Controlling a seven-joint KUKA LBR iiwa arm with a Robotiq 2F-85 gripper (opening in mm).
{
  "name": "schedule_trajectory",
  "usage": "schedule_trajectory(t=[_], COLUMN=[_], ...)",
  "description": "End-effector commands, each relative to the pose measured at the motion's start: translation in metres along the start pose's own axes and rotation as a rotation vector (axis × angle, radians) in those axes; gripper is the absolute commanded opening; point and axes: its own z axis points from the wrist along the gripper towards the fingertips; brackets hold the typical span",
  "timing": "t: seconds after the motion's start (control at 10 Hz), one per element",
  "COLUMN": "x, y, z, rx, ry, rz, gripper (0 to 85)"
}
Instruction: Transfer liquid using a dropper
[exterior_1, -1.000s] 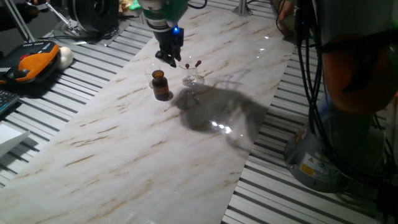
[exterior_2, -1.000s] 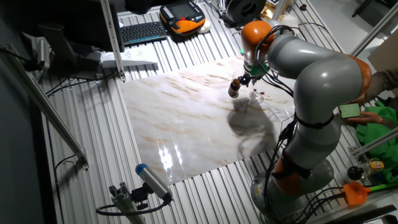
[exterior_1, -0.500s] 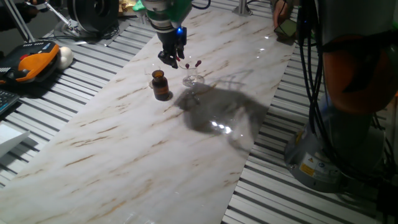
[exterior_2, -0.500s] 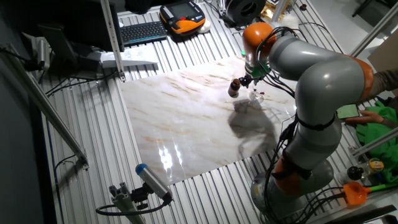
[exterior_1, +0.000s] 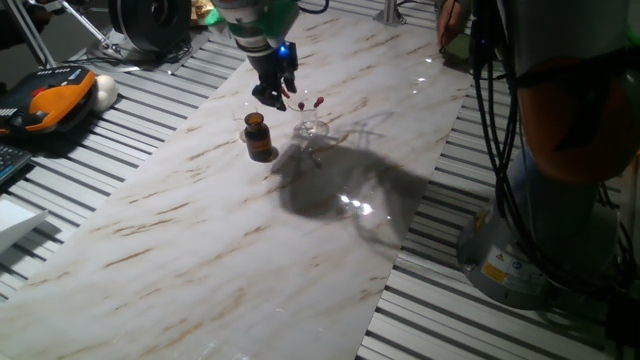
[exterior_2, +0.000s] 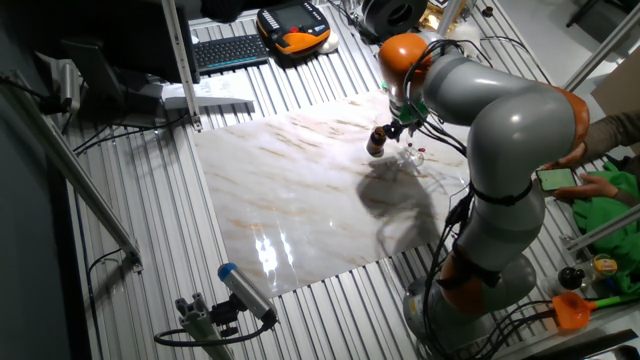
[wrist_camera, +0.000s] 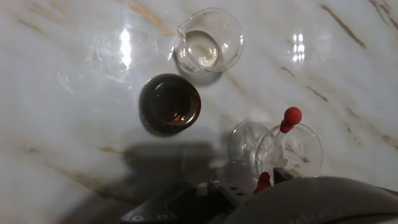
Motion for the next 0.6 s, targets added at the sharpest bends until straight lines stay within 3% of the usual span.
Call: schedule_trajectory(t=[0.0, 0.1, 0.5], x=[0.0, 0.0, 0.002], y=[0.0, 0.0, -0.01], z=[0.0, 0.0, 0.018], rx=[-0.004, 0.007, -0.02], ry=[-0.002, -0.027, -0.047], rz=[-0.008, -0.014, -0.028], gripper=[34.0, 51.0, 51.0])
